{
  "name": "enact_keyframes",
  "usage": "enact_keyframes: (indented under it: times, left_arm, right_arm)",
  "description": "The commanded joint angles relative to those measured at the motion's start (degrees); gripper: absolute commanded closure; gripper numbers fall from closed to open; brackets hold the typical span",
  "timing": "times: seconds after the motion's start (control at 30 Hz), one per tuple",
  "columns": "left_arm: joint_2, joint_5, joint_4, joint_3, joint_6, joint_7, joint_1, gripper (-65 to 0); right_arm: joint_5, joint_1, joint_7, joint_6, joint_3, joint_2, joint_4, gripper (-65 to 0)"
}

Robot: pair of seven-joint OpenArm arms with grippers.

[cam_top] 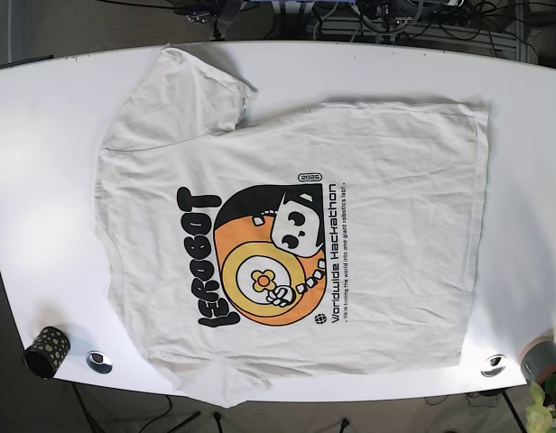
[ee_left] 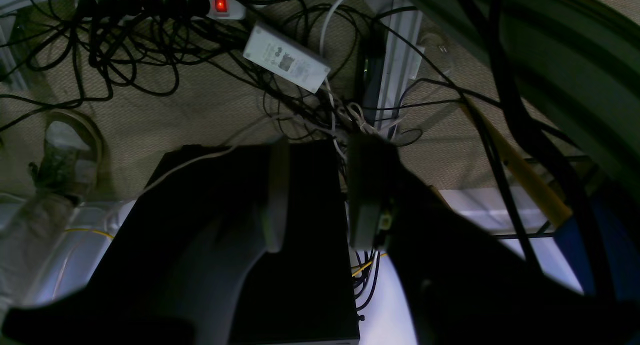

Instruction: Fold the T-shirt properly

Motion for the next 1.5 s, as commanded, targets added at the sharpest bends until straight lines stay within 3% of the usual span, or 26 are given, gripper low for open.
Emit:
enact_keyframes:
  times: [0.0, 0.9, 1.03, 1.47]
  left_arm:
    - [0.2, 0.0, 0.0, 0.1, 0.2, -0.4, 1.6, -17.9]
    - [-0.1, 0.2, 0.4, -0.1, 0.4, -1.4, 3.0, -18.3]
    - [-0.1, 0.2, 1.4, -0.1, 0.4, -1.5, 4.4, -18.3]
    - [-0.1, 0.0, 19.7, -0.3, 0.4, -1.0, 17.1, -17.9]
  right_arm:
    - [0.5, 0.1, -0.1, 0.08, -0.2, 0.4, 0.0, -3.9]
    - [0.0, -2.2, 0.7, 0.58, 0.2, 0.3, 0.7, -4.8]
    - [0.1, -5.3, 0.7, 0.58, 0.2, 0.3, 6.1, -4.8]
    - [0.1, -17.6, 0.4, 0.58, 0.2, 0.4, 22.9, -4.8]
